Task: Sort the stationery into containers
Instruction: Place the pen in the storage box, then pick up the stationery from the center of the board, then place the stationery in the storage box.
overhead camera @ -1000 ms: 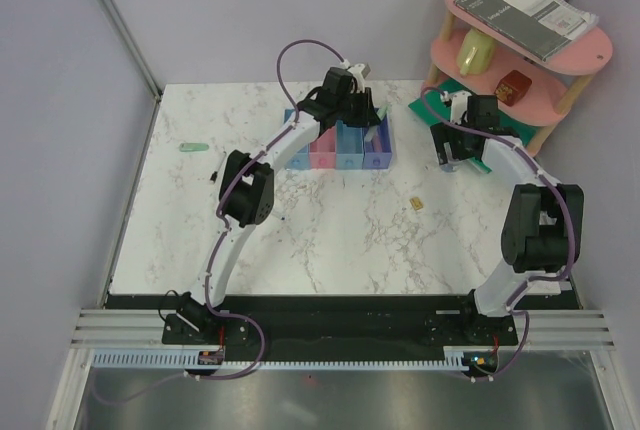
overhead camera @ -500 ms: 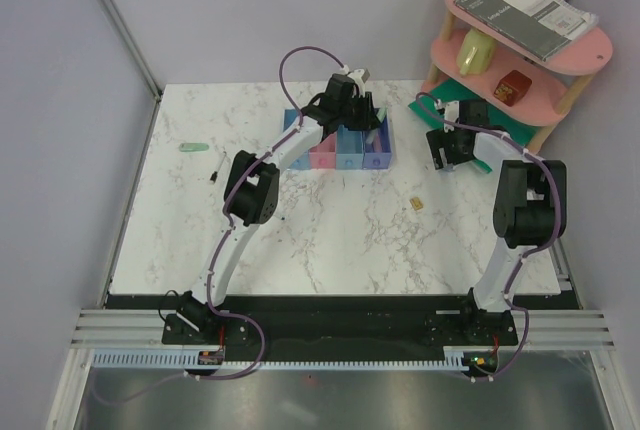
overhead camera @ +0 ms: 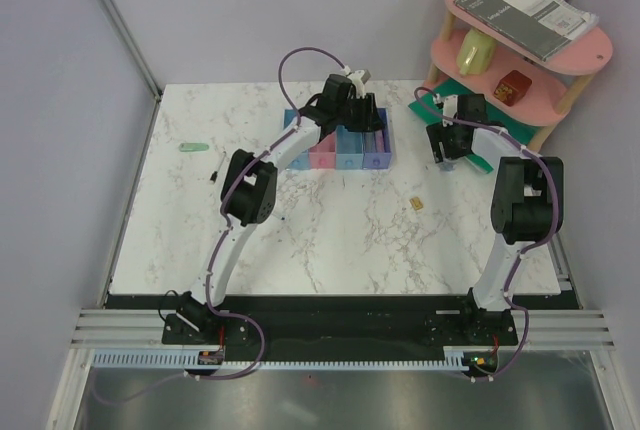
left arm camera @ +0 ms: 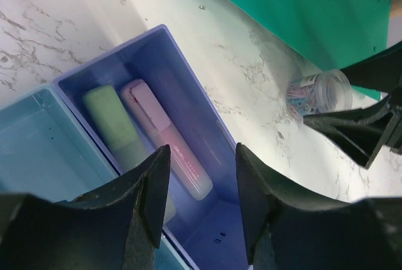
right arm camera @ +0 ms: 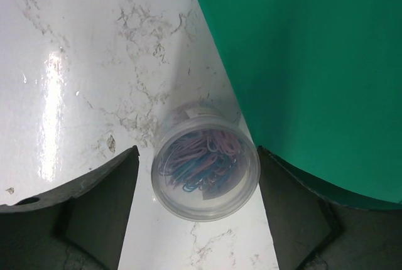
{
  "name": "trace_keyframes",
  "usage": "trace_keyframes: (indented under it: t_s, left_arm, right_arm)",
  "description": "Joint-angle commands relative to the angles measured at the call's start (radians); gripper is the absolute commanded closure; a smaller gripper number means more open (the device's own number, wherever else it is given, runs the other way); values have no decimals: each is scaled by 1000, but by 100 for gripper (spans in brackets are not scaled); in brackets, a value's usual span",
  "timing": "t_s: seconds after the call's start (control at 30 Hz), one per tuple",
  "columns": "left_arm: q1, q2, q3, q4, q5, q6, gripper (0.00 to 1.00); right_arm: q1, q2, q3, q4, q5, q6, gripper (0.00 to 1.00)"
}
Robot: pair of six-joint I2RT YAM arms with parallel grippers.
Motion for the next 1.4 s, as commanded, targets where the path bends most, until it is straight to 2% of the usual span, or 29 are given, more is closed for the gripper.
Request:
trace_keyframes:
  t_s: [0.0,0.13,0.17,0.27,0.43,0.53,0.7,0.73,0.97,1.17,1.37]
  left_arm:
    - [6,-107,-73,-5,46,70,47]
    - [6,-182,-159,-6,68,121,47]
    - [6,-198,-198,-5,71,151,47]
    - [7,-274,-270,-18,74,220,47]
    - [12,-392,-326,-98,17,432,46]
    - [21,-466,-390,-121,-30,564,44]
    - [41,-571,-485,-213,-53,727,42]
    - [46,-593,-511,-216,-73,807,41]
    - [101,-744,-813,-232,-130,1080,38]
    - [193,-782,-941,-236,-126,1201,35]
    - [277,-801,-1007,-239,-98,1343,34]
  right_arm:
    - [-7,-1,41,36,21,9,21]
    - [-7,-16,27,36,21,11,34]
    - [-7,-19,23,36,21,11,40]
    - [-7,-36,9,36,21,11,47]
    - [-7,-80,6,28,10,21,50]
    - [-7,-105,18,17,-5,31,56]
    - [-4,-145,61,-24,-39,46,56]
    - [2,-151,78,-30,-53,52,56]
    - [91,-160,201,-65,-80,58,56]
    - [180,-65,358,-75,-90,84,56]
    - [266,65,547,-87,-91,103,56]
